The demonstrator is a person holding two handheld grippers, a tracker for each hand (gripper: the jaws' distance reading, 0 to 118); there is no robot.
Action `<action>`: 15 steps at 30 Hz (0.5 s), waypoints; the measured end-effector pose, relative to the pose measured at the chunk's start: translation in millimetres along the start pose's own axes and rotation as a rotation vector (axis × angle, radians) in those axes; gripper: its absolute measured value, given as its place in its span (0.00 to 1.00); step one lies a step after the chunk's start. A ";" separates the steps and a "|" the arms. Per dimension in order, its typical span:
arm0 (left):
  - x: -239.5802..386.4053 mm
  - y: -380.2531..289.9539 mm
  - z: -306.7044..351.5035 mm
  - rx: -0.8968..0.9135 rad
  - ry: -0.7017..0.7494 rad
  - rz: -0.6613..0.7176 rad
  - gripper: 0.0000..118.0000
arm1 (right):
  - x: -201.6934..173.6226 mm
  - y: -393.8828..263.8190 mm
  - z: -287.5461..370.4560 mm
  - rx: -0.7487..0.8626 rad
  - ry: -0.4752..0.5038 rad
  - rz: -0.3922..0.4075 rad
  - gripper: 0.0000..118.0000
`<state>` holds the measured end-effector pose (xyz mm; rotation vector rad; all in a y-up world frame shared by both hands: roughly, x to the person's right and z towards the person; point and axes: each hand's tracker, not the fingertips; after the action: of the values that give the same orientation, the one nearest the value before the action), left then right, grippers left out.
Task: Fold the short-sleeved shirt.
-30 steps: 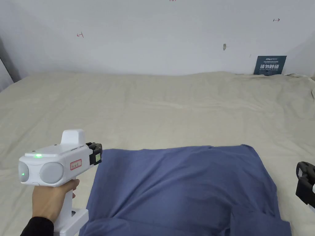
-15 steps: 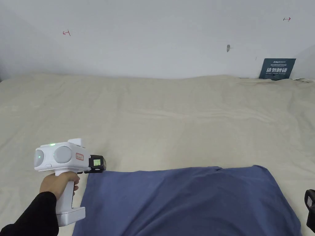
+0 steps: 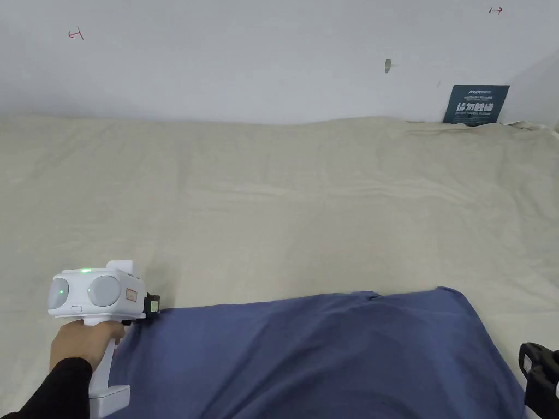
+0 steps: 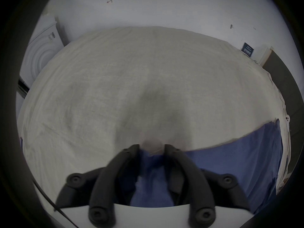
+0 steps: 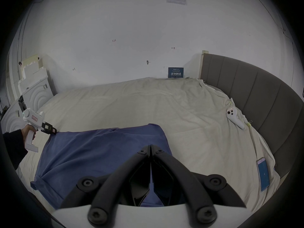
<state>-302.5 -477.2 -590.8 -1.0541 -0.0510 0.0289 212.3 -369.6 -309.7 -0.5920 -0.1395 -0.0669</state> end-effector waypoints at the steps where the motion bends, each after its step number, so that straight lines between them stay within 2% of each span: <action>1: 4.6 -1.9 4.4 0.001 0.004 0.004 0.06 | 3.4 3.2 -4.6 -0.006 0.002 -0.008 0.00; 3: 10.7 -4.5 9.2 0.013 0.009 -0.015 0.01 | 11.9 10.7 -16.7 -0.029 0.016 -0.033 0.00; 7: 16.1 -13.1 35.7 0.080 -0.064 -0.029 0.00 | 30.1 29.9 -54.9 -0.072 0.025 -0.078 0.00; 10: 19.1 -20.0 64.6 0.134 -0.117 -0.052 0.00 | 40.8 44.9 -92.0 -0.162 0.034 -0.098 0.03; 11: 20.2 -22.6 74.3 0.146 -0.131 -0.063 0.00 | 42.6 48.7 -104.7 -0.167 0.035 -0.093 0.12; 13: 21.0 -26.3 92.0 0.167 -0.170 -0.064 0.00 | 41.1 55.8 -129.6 -0.221 0.010 -0.041 0.60; 14: 21.7 -28.3 100.4 0.182 -0.189 -0.067 0.00 | 40.9 57.6 -143.0 -0.259 0.002 -0.041 0.78; 15: 22.1 -29.7 106.6 0.186 -0.190 -0.065 0.00 | 49.7 55.5 -162.3 -0.274 0.006 -0.043 0.89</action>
<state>-286.5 -398.2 -511.8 -0.8612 -0.2508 0.0735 285.3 -415.7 -466.0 -0.8618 -0.1385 -0.1309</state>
